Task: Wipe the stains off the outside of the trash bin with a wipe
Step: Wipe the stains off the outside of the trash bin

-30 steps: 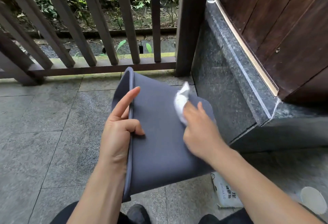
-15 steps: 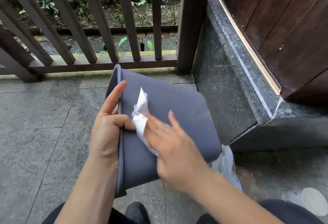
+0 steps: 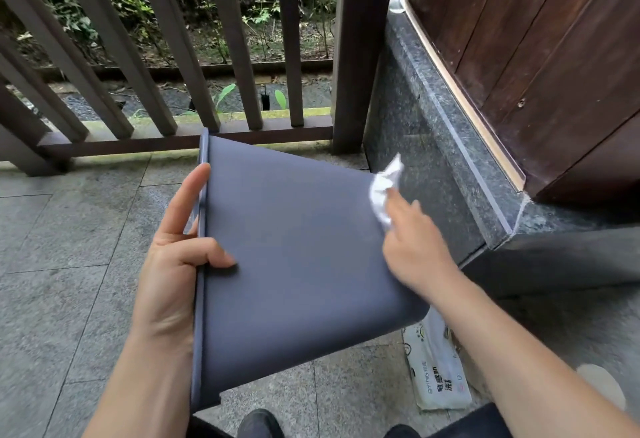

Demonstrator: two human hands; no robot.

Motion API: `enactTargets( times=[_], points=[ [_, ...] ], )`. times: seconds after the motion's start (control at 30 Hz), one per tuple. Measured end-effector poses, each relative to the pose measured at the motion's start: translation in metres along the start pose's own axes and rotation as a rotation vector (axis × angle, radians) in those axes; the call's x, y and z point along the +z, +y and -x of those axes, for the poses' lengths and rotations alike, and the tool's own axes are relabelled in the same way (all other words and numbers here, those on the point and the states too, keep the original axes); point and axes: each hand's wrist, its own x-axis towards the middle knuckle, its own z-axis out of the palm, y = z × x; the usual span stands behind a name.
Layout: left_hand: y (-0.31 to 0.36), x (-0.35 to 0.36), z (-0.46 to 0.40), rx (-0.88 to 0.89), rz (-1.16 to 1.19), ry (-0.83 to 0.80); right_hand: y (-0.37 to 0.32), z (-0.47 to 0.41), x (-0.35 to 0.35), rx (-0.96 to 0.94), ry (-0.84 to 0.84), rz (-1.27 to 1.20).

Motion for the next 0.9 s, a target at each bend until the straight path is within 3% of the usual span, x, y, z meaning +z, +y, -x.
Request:
enactTargets(
  times=[0.1, 0.2, 0.27, 0.4, 0.5, 0.7, 0.8, 0.9],
  points=[
    [0.001, -0.002, -0.002, 0.003, 0.0, 0.034, -0.049, 0.043, 0.028, -0.422, -0.017, 0.023],
    [0.002, -0.005, -0.002, 0.007, -0.01, 0.049, -0.058, 0.052, 0.04, -0.617, -0.073, 0.011],
    [0.002, -0.007, -0.002, 0.006, -0.007, 0.033, -0.039, 0.025, 0.03, -0.486, -0.008, 0.027],
    [0.0, -0.004, 0.001, 0.007, -0.038, -0.02, 0.007, -0.025, -0.001, 0.012, -0.001, -0.014],
    [-0.003, 0.001, -0.001, -0.006, -0.034, -0.023, 0.019, -0.023, -0.002, 0.07, 0.003, -0.061],
    [-0.008, 0.006, -0.015, -0.054, 0.019, 0.08, 0.011, 0.027, 0.023, 0.203, -0.176, 0.051],
    [-0.013, 0.007, -0.02, -0.04, -0.01, 0.093, -0.009, 0.052, 0.036, 0.133, -0.197, 0.059],
    [-0.01, 0.005, -0.022, -0.011, -0.044, 0.087, -0.05, 0.065, 0.044, -0.286, -0.135, -0.051]
  ],
)
